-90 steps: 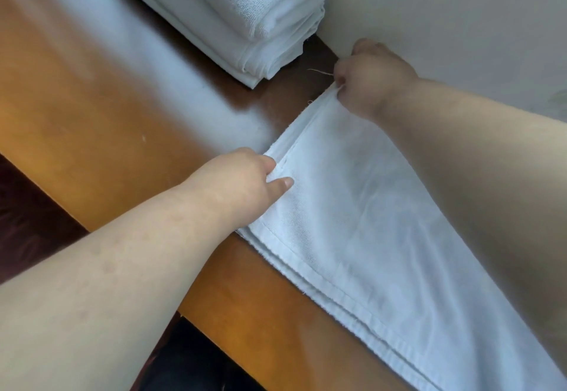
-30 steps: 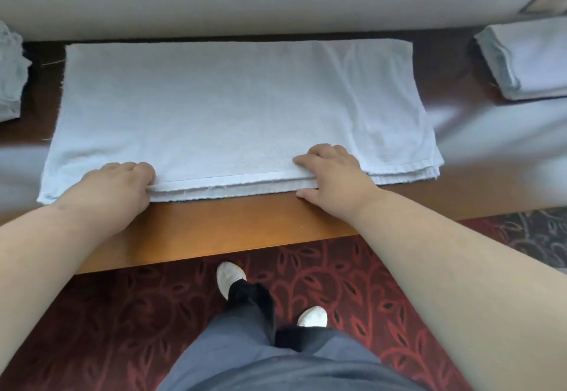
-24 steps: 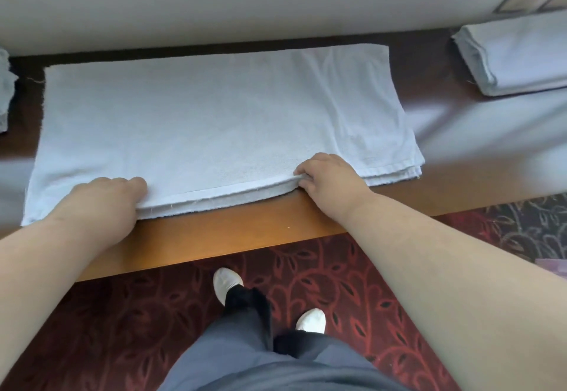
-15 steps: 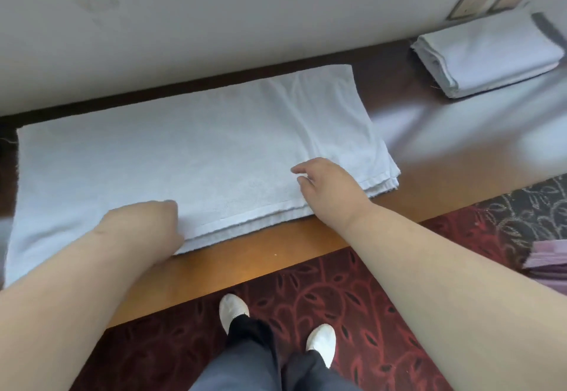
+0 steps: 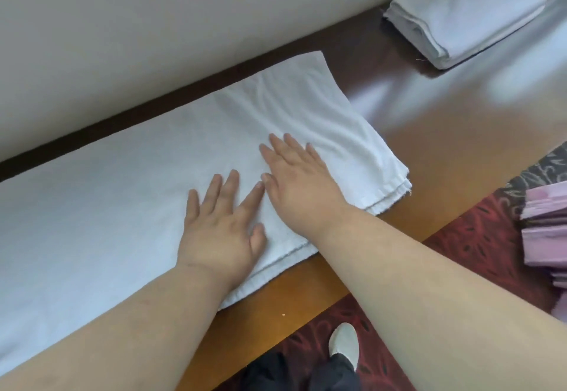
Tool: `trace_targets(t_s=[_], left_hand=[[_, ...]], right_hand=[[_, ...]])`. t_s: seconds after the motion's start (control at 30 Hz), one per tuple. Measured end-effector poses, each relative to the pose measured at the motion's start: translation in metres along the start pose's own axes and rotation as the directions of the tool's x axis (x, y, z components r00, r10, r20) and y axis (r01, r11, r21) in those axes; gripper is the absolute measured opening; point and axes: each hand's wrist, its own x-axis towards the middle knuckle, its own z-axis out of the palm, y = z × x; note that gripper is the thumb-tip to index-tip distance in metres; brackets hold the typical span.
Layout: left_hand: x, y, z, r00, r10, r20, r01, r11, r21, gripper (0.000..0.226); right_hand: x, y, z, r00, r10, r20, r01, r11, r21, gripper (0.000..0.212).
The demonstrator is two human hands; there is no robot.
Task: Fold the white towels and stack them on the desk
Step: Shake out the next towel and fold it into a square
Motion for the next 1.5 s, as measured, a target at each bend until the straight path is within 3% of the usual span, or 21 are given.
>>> trace_targets(t_s=[0.07,0.2,0.33,0.43,0.63,0.7,0.8,1.03,1.17,1.27,1.4,1.5], left_hand=[[0.001,0.001,-0.003,1.000,-0.007,0.019,0.007,1.000,-0.014,0.066],[0.005,0.002,-0.013,0.995,-0.014,0.100,0.009,0.999,0.051,0.070],[0.059,0.010,-0.036,0.998,-0.027,-0.064,0.021,0.996,-0.090,0.052],[0.076,0.011,-0.024,1.000,-0.023,-0.013,0.022,0.998,-0.060,0.063],[0.078,0.008,-0.011,1.000,-0.018,-0.013,0.017,0.999,-0.034,0.067],[0.078,0.009,-0.013,1.000,-0.020,-0.004,0.020,1.000,-0.022,0.067],[0.076,0.010,-0.015,1.000,-0.019,-0.005,0.019,0.999,-0.026,0.067],[0.078,0.010,-0.014,1.000,-0.028,0.014,0.028,1.000,-0.002,0.067],[0.079,0.011,-0.019,0.999,-0.041,0.026,0.041,0.999,-0.002,0.068],[0.081,0.010,-0.021,0.999,-0.033,0.011,0.033,0.999,0.004,0.070],[0.081,0.009,-0.014,0.999,-0.035,-0.017,0.035,0.999,0.026,0.068],[0.079,0.010,-0.014,0.999,-0.038,-0.024,0.039,0.999,0.027,0.067]], right_hand=[[0.023,-0.017,0.007,0.994,-0.062,0.090,0.066,0.997,-0.042,0.056],[0.037,0.014,0.007,0.992,0.037,0.118,-0.022,0.992,-0.123,0.065],[0.038,0.030,0.003,0.990,0.107,0.093,-0.093,0.985,-0.146,0.063],[0.037,0.035,0.002,0.991,0.097,0.096,-0.083,0.987,-0.138,0.065],[0.045,0.089,-0.025,0.917,0.396,0.055,-0.382,0.909,-0.166,0.072],[0.063,0.067,-0.022,0.945,0.327,0.006,-0.324,0.940,-0.104,0.068],[0.100,0.035,-0.010,0.996,0.088,0.033,-0.085,0.992,-0.092,0.064],[0.150,0.090,-0.038,0.938,0.336,0.082,-0.326,0.938,-0.117,0.076],[0.118,0.064,-0.029,0.944,0.324,0.059,-0.322,0.946,-0.046,0.070],[0.043,0.043,-0.010,0.962,0.272,0.025,-0.272,0.962,-0.024,0.067],[-0.033,0.067,-0.007,0.907,0.422,0.013,-0.418,0.902,-0.111,0.072],[-0.054,0.083,-0.015,0.906,0.422,0.029,-0.414,0.899,-0.141,0.075]])
